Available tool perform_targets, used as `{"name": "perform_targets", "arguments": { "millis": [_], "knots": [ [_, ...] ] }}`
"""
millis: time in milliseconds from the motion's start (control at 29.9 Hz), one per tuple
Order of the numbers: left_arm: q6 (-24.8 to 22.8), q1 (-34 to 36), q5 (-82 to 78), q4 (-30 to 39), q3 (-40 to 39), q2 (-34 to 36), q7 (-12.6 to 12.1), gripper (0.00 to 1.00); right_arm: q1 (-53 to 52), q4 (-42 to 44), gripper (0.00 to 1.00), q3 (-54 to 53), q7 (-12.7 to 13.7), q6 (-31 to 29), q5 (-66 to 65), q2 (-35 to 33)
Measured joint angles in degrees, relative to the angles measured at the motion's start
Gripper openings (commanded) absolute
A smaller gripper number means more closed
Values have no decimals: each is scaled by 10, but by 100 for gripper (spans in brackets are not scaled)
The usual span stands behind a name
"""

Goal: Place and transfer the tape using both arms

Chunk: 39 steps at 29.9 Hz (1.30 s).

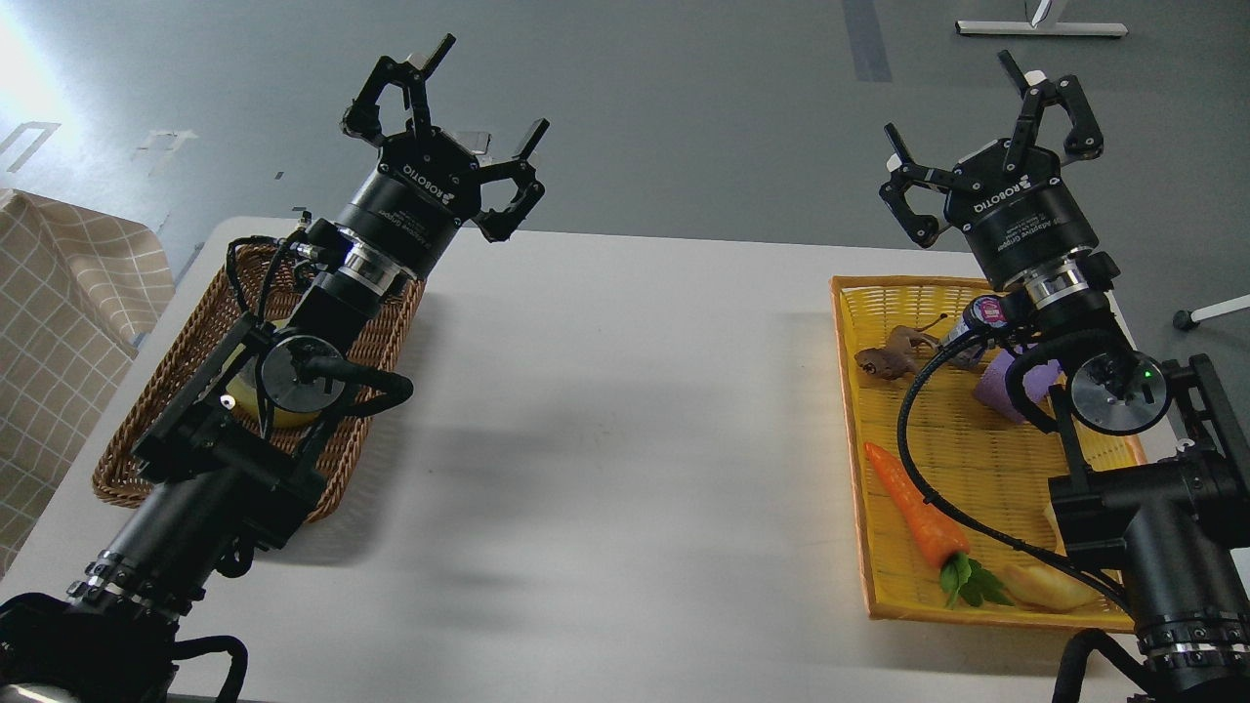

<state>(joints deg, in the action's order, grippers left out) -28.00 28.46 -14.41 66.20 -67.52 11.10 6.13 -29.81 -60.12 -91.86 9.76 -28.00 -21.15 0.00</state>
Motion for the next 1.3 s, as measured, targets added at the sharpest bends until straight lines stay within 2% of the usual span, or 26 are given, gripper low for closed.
{"name": "perform_targets", "arguments": {
  "millis": [1304],
  "knots": [
    [0,3,-1,-3,-3,1,2,98,0,-4,100,-2,-6,0,1,0]
  ]
}}
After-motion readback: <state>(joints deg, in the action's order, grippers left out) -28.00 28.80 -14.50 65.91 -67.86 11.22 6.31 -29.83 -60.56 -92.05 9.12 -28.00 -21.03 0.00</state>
